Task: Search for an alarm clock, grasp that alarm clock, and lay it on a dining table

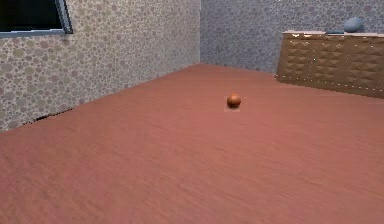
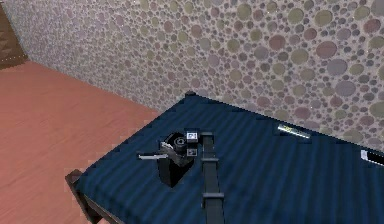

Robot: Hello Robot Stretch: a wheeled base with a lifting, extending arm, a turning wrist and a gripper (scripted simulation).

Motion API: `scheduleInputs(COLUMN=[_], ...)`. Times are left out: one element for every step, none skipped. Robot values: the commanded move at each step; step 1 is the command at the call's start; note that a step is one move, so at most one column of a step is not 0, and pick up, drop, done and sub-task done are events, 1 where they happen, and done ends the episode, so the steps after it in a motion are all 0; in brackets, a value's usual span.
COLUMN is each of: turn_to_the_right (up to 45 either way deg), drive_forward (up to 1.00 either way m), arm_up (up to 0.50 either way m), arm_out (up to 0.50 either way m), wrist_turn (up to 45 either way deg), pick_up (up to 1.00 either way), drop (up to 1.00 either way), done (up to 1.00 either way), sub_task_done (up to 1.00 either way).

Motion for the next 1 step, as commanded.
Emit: scheduleInputs(turn_to_the_right=[0.0], drive_forward=[0.0], arm_up=[0.0], arm_out=[0.0], wrist_turn=[24.0], pick_up=[0.0], drop=[0.0], done=[0.0], sub_task_done=[0.0])
